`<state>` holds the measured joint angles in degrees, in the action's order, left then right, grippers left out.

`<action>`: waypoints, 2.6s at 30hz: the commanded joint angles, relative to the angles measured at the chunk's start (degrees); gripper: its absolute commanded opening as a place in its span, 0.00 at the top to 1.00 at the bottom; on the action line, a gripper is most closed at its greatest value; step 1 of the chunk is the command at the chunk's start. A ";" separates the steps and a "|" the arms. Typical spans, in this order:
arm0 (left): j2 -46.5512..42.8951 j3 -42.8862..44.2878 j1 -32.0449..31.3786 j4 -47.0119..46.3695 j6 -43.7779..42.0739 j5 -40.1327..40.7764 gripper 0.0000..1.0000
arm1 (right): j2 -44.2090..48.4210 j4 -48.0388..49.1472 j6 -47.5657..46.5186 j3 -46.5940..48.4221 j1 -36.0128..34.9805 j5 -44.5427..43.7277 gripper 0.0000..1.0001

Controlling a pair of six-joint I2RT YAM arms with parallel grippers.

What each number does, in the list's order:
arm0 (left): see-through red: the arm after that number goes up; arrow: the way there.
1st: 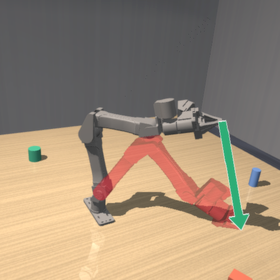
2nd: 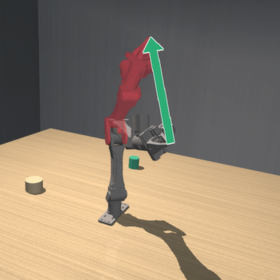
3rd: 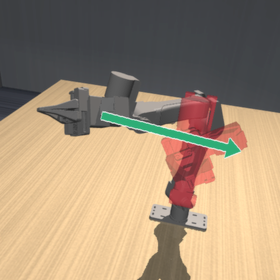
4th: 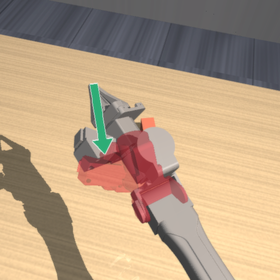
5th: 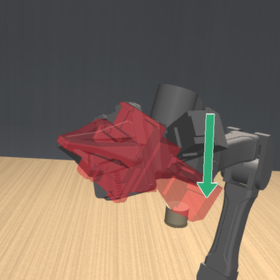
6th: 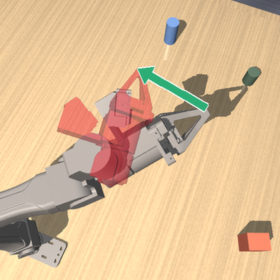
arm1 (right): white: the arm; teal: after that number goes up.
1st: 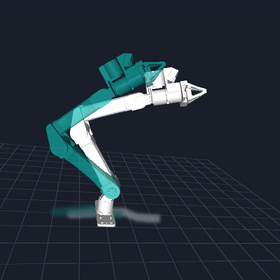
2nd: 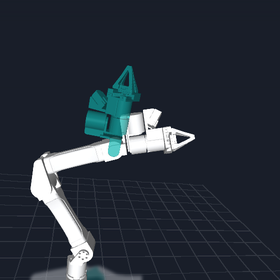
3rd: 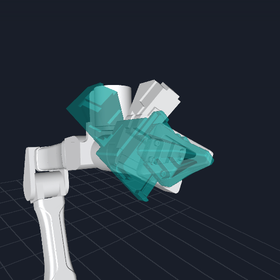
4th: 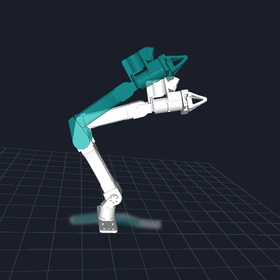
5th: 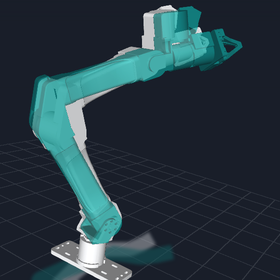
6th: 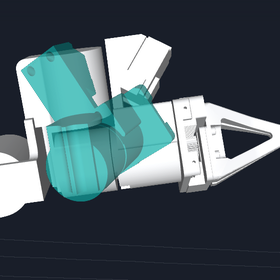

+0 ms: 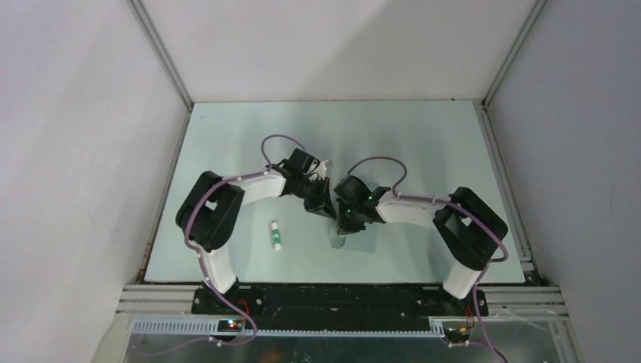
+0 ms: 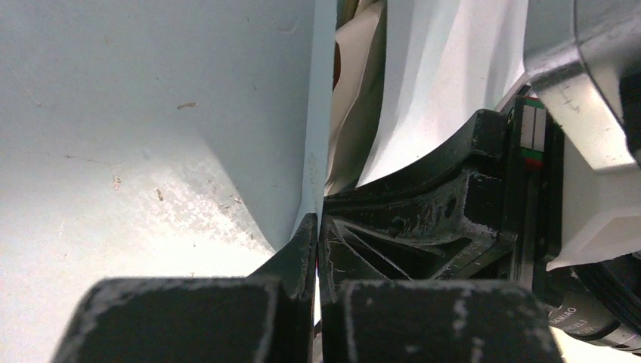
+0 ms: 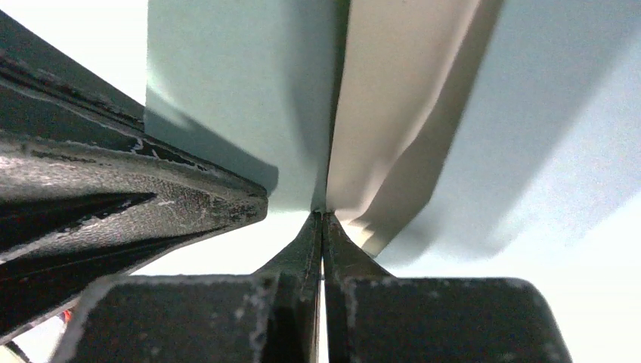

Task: Place the letter into the envelope and seal it
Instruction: Place the letter in the envelope.

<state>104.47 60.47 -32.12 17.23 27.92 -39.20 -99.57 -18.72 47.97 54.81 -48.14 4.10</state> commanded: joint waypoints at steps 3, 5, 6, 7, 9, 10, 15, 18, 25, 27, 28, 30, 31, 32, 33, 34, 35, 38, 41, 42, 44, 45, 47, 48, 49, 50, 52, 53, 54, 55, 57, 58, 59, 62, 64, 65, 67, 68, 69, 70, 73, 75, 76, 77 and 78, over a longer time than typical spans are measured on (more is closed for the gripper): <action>-3.41 -0.55 -0.38 0.08 -0.85 -2.32 1.00 | 4.31 0.07 -1.68 -0.68 0.18 -1.05 1.00; -3.23 -0.41 -0.52 0.06 -0.72 -2.26 1.00 | 6.58 2.34 -1.83 -0.71 0.08 2.14 1.00; -3.22 -0.32 -0.63 0.07 -0.74 -2.18 1.00 | 7.42 3.26 -1.66 -0.64 0.11 3.11 1.00; -3.11 -0.29 -0.65 0.17 -0.71 -1.99 1.00 | 9.12 3.43 -1.61 -0.48 0.23 3.28 1.00; -2.94 -0.27 -0.88 0.29 -0.80 -1.74 1.00 | 11.73 3.94 -1.37 -0.37 0.85 3.48 1.00; -2.86 -0.31 -0.94 0.42 -0.80 -1.66 1.00 | 12.41 4.35 -1.09 -0.39 1.16 3.53 1.00; -2.64 -0.51 -1.01 0.45 -0.68 -1.40 1.00 | 14.13 5.21 0.14 -0.32 5.03 2.40 1.00; -2.76 -0.53 -0.98 0.33 -0.54 -1.33 1.00 | 12.03 4.83 0.32 0.42 7.45 1.68 1.00; -2.53 -0.42 -1.02 0.22 -0.48 -1.67 1.00 | 5.23 4.02 -1.21 4.87 9.06 4.15 1.00; -2.59 -0.44 -0.99 0.23 -0.52 -1.77 1.00 | 3.75 4.25 -1.21 5.82 8.81 4.85 1.00; -2.60 -0.44 -0.99 0.25 -0.51 -1.76 1.00 | 3.22 4.37 -1.16 6.32 8.60 4.95 1.00; -2.60 -0.45 -1.01 0.27 -0.63 -1.84 1.00 | 2.50 4.75 -1.02 6.84 8.51 4.92 1.00; -2.60 -0.51 -0.95 0.26 -0.64 -1.89 1.00 | 1.72 4.57 -0.83 7.54 8.59 4.57 1.00; -2.60 -0.52 -0.98 0.21 -0.66 -1.97 1.00 | 1.20 3.80 -0.75 7.88 8.68 4.19 1.00; -2.53 -0.48 -1.01 0.18 -0.58 -1.99 1.00 | 0.05 3.26 -0.70 8.70 8.81 2.98 1.00; -2.48 -0.46 -0.97 0.17 -0.59 -2.06 1.00 | -0.60 2.11 -0.78 9.11 8.87 2.43 1.00; -2.53 -0.38 -1.00 0.17 -0.59 -2.08 1.00 | -1.98 1.36 -0.92 10.04 9.10 0.96 1.00; -2.64 -0.29 -0.99 0.28 -0.60 -2.23 1.00 | -4.68 -2.41 -1.96 11.82 9.12 -2.75 1.00; -3.04 -0.05 -0.95 0.65 -0.81 -2.30 1.00 | -6.48 -4.28 -2.40 12.45 9.22 -4.78 1.00; -3.13 -0.02 -0.94 0.67 -0.87 -2.34 1.00 | -6.67 -4.94 -2.60 12.44 9.21 -5.96 1.00; -3.11 0.04 -1.03 0.73 -0.99 -2.43 1.00 | -7.19 -5.67 -2.86 12.48 9.35 -7.44 1.00; -3.08 0.08 -1.02 0.80 -0.97 -2.45 1.00 | -7.32 -5.91 -2.96 12.50 9.41 -7.88 1.00; -3.04 0.18 -1.01 0.86 -0.99 -2.54 1.00 | -7.56 -6.61 -3.26 12.45 9.58 -9.02 1.00; -3.04 0.18 -1.06 0.94 -1.04 -2.54 1.00 | -7.57 -6.73 -3.43 12.48 9.83 -9.37 1.00; -3.08 0.22 -1.03 1.03 -1.03 -2.55 1.00 | -7.61 -6.96 -3.51 12.50 9.87 -9.50 1.00; -2.98 0.21 -0.97 1.15 -1.18 -2.59 1.00 | -7.54 -6.91 -3.72 12.51 10.01 -9.51 1.00; -2.83 0.19 -0.99 1.36 -1.40 -2.58 1.00 | -7.07 -6.61 -4.08 12.45 9.96 -8.85 1.00; -2.72 0.18 -0.91 1.42 -1.39 -2.56 1.00 | -6.70 -6.31 -4.21 12.48 9.94 -8.10 1.00; -2.59 0.22 -0.92 1.51 -1.40 -2.55 1.00 | -5.71 -6.06 -4.29 12.47 9.89 -7.46 1.00; -2.46 0.29 -0.97 1.54 -1.39 -2.55 1.00 | -5.01 -5.36 -4.42 12.45 9.81 -5.88 1.00; -2.17 0.53 -0.93 1.69 -1.39 -2.48 1.00 | -2.34 -4.49 -4.67 12.49 9.40 -4.93 1.00; -1.90 0.75 -0.95 1.87 -1.49 -2.40 1.00 | -0.18 -4.27 -4.74 12.51 9.08 -4.82 1.00; -1.72 0.99 -0.90 2.16 -1.70 -2.25 1.00 | 0.83 -3.88 -4.86 12.47 9.14 -3.88 1.00; -0.83 2.48 -1.00 3.89 -2.83 -1.46 1.00 | 5.41 -3.32 -5.12 12.44 9.40 -2.34 1.00; -0.52 3.21 -0.99 4.80 -3.60 -1.12 1.00 | 7.58 -3.49 -5.34 12.45 9.70 -1.88 0.98; -0.34 3.45 -0.92 5.32 -4.07 -1.00 1.00 | 8.74 -3.97 -5.52 12.44 9.79 -1.68 0.96; 0.19 4.56 -0.97 6.47 -4.81 -0.70 1.00 | 10.39 -4.86 -5.71 12.08 9.90 -2.03 0.92; 0.38 5.56 -0.91 7.01 -5.12 -0.62 1.00 | 10.95 -5.19 -5.79 11.77 9.99 -2.27 0.89; 0.91 6.25 -0.92 8.54 -5.98 -0.04 1.00 | 12.20 -5.32 -5.67 10.75 10.10 -2.83 0.88; 1.13 7.83 -0.88 9.36 -6.45 0.29 1.00 | 12.82 -5.57 -5.53 10.10 10.27 -3.52 0.87; 2.73 12.97 -0.42 13.73 -8.49 1.57 0.99 | 17.28 -5.74 -4.66 5.10 12.17 -4.06 0.86; 4.14 17.22 0.05 16.59 -9.72 2.72 0.94 | 21.01 -5.69 -3.83 1.11 14.28 -4.09 0.86; 4.73 18.68 0.26 17.68 -10.28 2.79 0.90 | 23.92 -5.75 -3.53 -1.56 15.88 -4.10 0.86; 6.11 21.83 0.89 17.97 -10.31 2.76 0.79 | 25.45 -5.99 -3.47 -2.92 16.67 -4.10 0.85; 7.93 23.48 1.59 19.03 -9.98 3.11 0.72 | 28.74 -6.25 -3.57 -5.14 18.28 -4.10 0.85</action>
<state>108.81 75.46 -32.25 31.33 20.69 -37.54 -79.35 -23.40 43.40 55.20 -33.89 1.41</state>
